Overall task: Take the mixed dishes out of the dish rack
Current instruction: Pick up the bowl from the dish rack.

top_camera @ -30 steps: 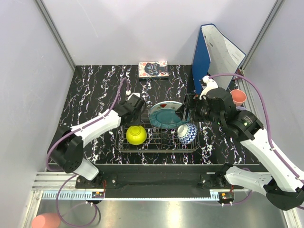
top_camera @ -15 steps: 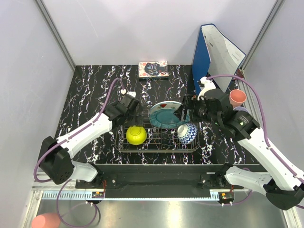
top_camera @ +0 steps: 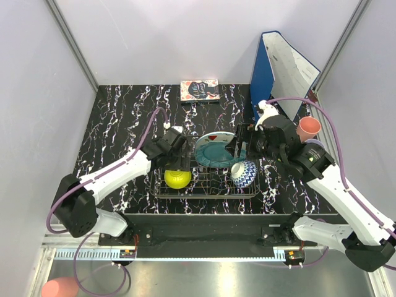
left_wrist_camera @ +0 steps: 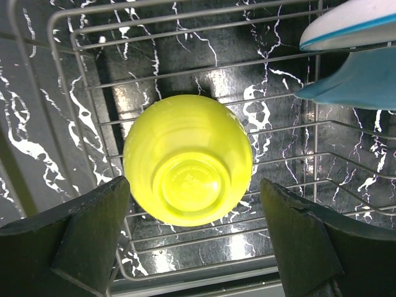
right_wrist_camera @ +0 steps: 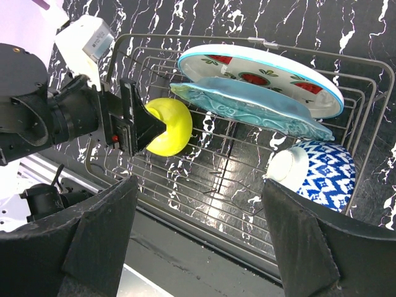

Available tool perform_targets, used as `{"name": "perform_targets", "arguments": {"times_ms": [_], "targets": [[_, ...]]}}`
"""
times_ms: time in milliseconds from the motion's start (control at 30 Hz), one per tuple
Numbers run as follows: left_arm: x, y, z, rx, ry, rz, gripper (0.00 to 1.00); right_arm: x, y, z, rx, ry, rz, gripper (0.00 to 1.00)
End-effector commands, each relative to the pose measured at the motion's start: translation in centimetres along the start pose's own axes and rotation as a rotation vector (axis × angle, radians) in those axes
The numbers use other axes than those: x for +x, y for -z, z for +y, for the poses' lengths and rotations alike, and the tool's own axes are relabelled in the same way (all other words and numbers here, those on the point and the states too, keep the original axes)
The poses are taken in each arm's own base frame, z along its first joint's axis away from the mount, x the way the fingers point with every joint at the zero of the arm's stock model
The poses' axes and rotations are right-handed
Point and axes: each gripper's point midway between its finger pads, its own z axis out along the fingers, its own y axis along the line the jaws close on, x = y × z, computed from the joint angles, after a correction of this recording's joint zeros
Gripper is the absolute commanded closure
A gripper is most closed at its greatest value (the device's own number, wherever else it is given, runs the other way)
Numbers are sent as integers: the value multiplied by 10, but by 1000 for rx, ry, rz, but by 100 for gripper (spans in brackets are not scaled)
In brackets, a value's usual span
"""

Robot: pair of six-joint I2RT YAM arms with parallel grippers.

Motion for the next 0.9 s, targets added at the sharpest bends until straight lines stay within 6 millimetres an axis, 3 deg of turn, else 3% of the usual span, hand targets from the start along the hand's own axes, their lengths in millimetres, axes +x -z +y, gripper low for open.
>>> {"name": "perform_targets", "arguments": {"times_ms": [0,500,867], "targets": [[3,-8,-8,27,9,4,11,-7,-1,9,-32,7,-24,11],[15,-13,-3,16,9,25,22,-5,-7,8,-30,15,-15,11],[-2,-12,-8,11,-10,-11,15,-4,-7,8,-30,7,-15,11]]}}
